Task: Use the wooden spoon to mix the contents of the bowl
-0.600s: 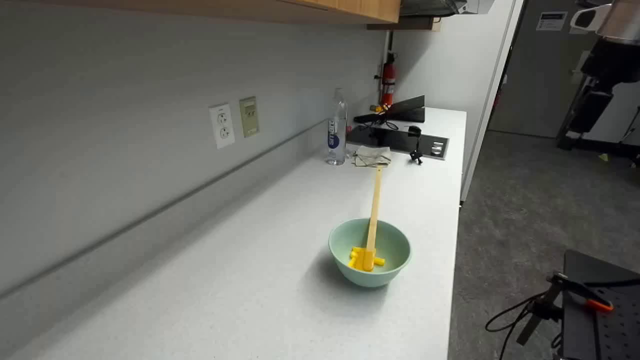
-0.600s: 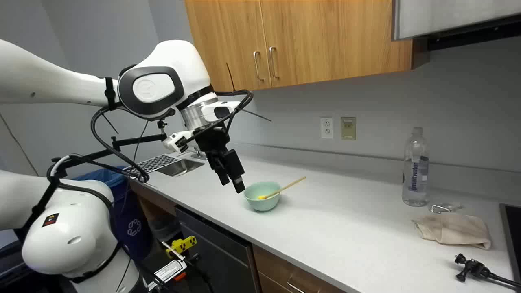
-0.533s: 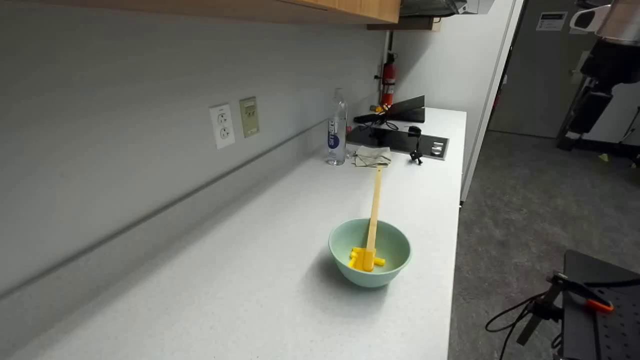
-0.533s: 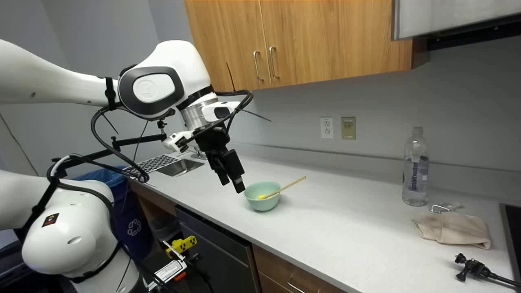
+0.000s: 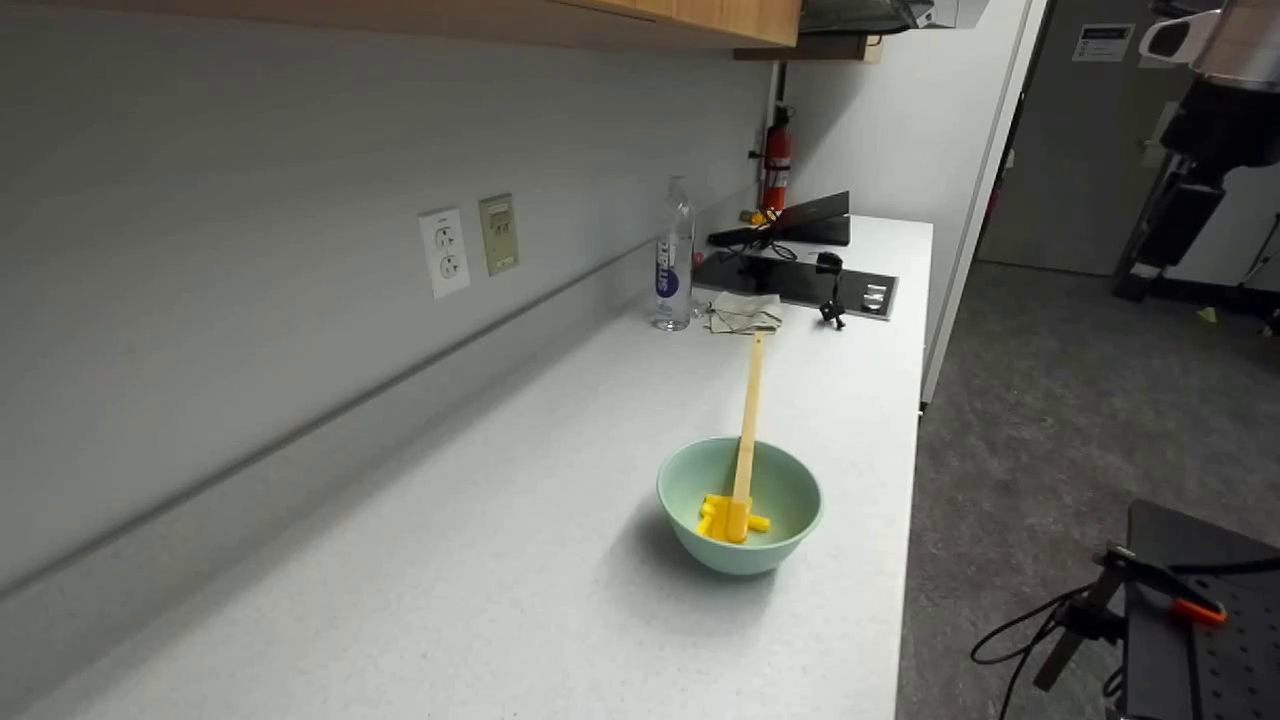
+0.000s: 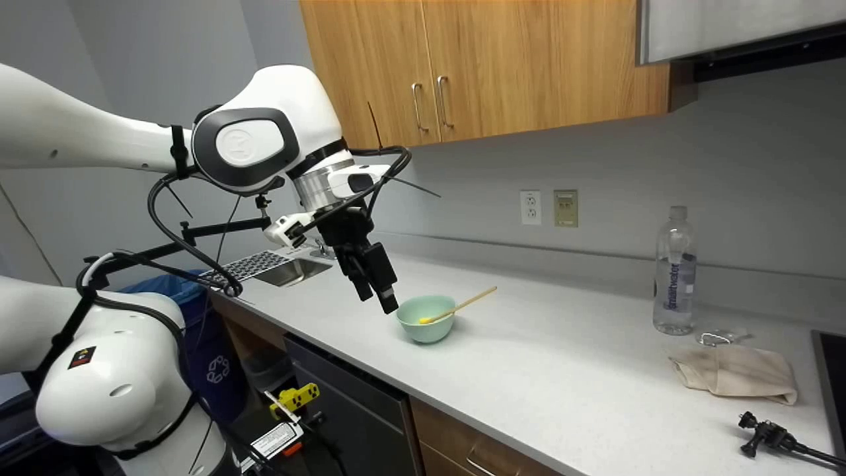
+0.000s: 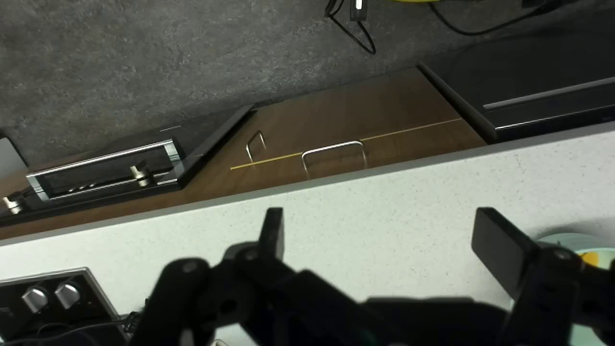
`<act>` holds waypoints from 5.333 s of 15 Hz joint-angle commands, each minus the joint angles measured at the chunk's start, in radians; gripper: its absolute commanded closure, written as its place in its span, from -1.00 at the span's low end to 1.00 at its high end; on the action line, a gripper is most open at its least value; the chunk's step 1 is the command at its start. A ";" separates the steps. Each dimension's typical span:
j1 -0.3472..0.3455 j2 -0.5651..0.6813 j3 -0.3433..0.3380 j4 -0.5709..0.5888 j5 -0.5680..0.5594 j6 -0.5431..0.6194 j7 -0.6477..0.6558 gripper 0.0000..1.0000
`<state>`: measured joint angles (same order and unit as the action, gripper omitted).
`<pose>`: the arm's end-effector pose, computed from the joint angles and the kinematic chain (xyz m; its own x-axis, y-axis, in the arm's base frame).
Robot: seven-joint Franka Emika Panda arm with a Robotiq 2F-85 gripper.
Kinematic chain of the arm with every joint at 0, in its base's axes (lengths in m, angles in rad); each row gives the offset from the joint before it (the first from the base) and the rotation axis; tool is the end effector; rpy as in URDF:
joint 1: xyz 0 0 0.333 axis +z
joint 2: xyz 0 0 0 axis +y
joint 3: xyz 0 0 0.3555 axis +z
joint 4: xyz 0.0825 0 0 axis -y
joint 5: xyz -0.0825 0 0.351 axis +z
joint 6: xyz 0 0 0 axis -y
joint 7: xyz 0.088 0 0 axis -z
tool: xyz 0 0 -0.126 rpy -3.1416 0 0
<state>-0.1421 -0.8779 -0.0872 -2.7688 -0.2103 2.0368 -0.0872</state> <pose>0.2348 -0.0727 0.4793 0.9914 -0.0250 0.1281 -0.0435 -0.9887 0.1438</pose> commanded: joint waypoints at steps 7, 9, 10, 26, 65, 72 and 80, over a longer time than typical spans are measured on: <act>0.004 0.000 -0.003 0.002 -0.003 -0.004 0.003 -1.00; 0.004 0.000 -0.003 0.002 -0.003 -0.004 0.003 -1.00; 0.004 0.000 -0.003 0.002 -0.003 -0.004 0.003 -1.00; 0.004 0.000 -0.003 0.002 -0.003 -0.004 0.003 -1.00; 0.086 0.542 0.219 0.297 0.078 0.276 0.497 -1.00; 0.099 0.635 0.232 0.299 0.065 0.437 0.738 -1.00; 0.054 0.782 0.247 0.369 -0.066 0.514 1.052 -1.00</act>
<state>-0.0584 -0.1898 0.1511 -2.4538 -0.2078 2.4946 0.8018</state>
